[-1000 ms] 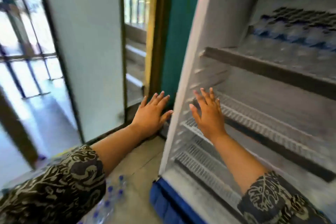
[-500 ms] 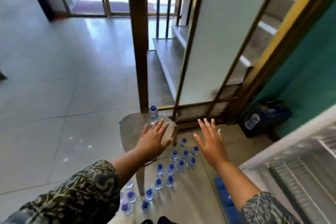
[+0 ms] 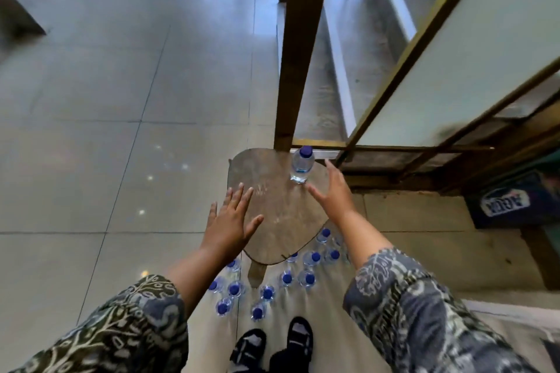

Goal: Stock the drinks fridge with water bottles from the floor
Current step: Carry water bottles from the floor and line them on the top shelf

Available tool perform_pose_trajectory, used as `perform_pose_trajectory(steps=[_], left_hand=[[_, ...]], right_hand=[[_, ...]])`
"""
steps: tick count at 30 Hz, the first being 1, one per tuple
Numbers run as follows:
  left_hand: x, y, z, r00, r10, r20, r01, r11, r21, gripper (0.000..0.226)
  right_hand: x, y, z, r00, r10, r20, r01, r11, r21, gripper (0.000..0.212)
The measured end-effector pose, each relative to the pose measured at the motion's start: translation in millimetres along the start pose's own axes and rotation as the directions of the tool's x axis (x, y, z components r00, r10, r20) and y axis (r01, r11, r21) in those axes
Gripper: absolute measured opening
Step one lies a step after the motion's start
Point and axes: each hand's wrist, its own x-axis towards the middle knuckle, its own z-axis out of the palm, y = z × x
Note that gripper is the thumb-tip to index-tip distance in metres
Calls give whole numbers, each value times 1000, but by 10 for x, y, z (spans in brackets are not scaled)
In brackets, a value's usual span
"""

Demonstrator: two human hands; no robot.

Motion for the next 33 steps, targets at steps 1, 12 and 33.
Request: perform_pose_trajectory(steps=[1,12,33], left_hand=[[96,-31,105,1000,-14,-2,14,1000,-7,67],[371,-212,694,993,-107,-57,98,985,-141,65],[-1325,-1464,629,966,210,152,-184,968,-169,67]], right_hand=[[205,21,88,1000,25,-7,-25,1000,14,83],[935,310,813,991,63,-116,-23,949,315,68],[-2485,674,1698,741,493,-456,-187,803,565,57]])
